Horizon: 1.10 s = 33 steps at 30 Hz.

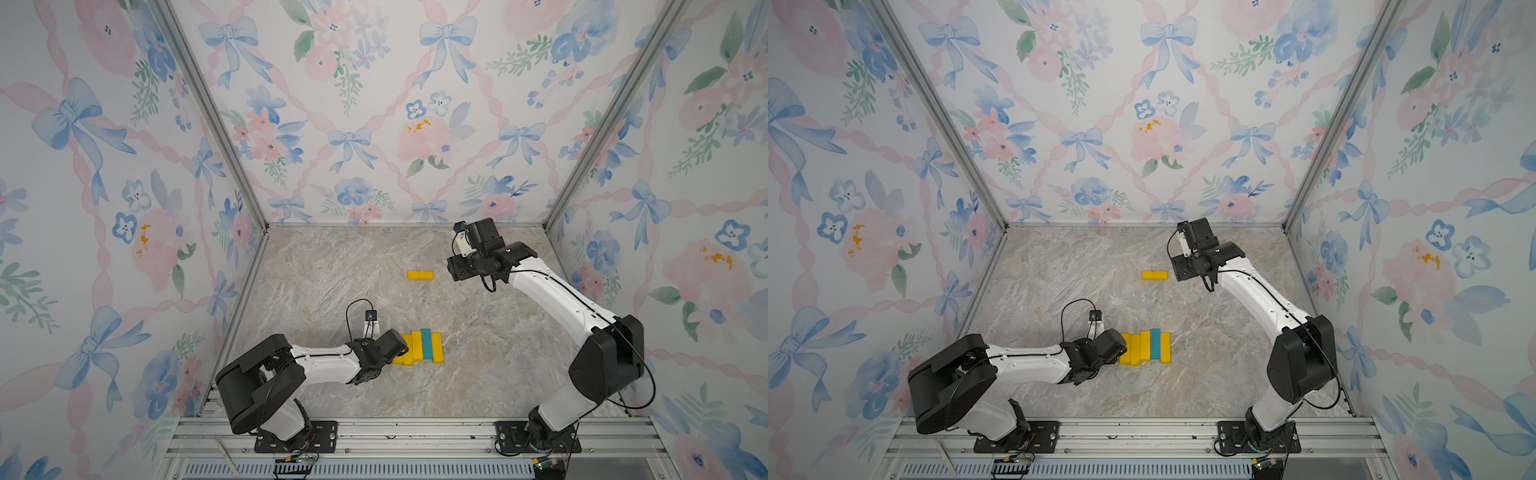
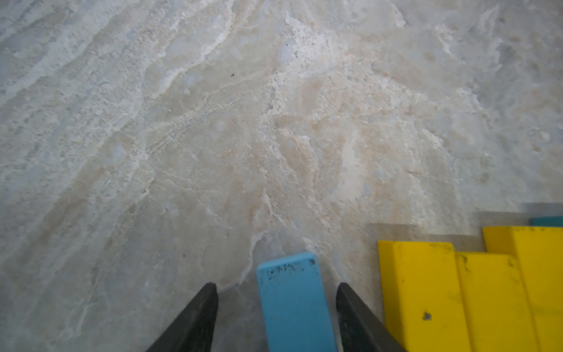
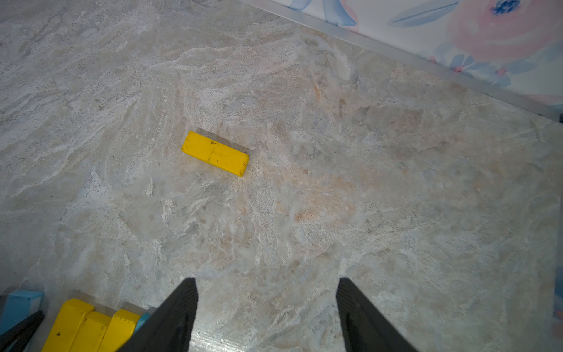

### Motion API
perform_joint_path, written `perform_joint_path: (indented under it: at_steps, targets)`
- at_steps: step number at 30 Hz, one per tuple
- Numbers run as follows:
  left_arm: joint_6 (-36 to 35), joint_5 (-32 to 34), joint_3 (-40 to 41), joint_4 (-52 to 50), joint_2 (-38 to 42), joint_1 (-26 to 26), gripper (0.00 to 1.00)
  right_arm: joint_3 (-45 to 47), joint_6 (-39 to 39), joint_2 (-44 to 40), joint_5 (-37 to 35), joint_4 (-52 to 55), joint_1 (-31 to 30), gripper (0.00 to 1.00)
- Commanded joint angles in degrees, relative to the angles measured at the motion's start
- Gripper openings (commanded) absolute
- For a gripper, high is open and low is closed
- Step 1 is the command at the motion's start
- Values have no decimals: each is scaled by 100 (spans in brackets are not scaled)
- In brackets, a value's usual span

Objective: Assemble the number 8 with building blocks
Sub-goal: Pick up the building block from the center of the board.

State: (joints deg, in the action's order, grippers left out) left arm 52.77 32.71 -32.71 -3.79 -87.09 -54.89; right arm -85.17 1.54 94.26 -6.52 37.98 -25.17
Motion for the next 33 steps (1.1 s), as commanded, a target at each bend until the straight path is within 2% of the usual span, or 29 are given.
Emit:
perform_joint_path:
  at_steps: [1,4,8,12,17,21,26,29,33]
  targets:
    - [195,-987,247,-676,-414,-19,53,65,99,-196,-76,-14,47,73]
    - [367,-1102,304,-684,-401,-27,52,95,118,-205,-90,-18,52,73]
    - [387,-1103,282,-692,-357,-38,40,140,127,-206,-104,-25,48,72]
    - [308,-1059,141,-711,-375,-31,34,167,136,-198,-112,-18,50,72]
    - [-65,-920,-328,-733,-513,122,35,245,175,-182,-86,-97,47,72]
    - [-609,-855,-1026,-755,-802,511,35,502,420,-118,-36,-97,41,70]
    - [-1137,-741,-1704,-755,-1317,1017,35,1248,974,-340,158,-165,14,68]
    - [-1409,-704,-2190,-746,-1738,1235,36,1780,1234,-627,18,-197,-67,68]
    - [-1749,-815,-3034,-746,-2432,1433,37,2546,1921,-1169,-24,-352,-403,68]
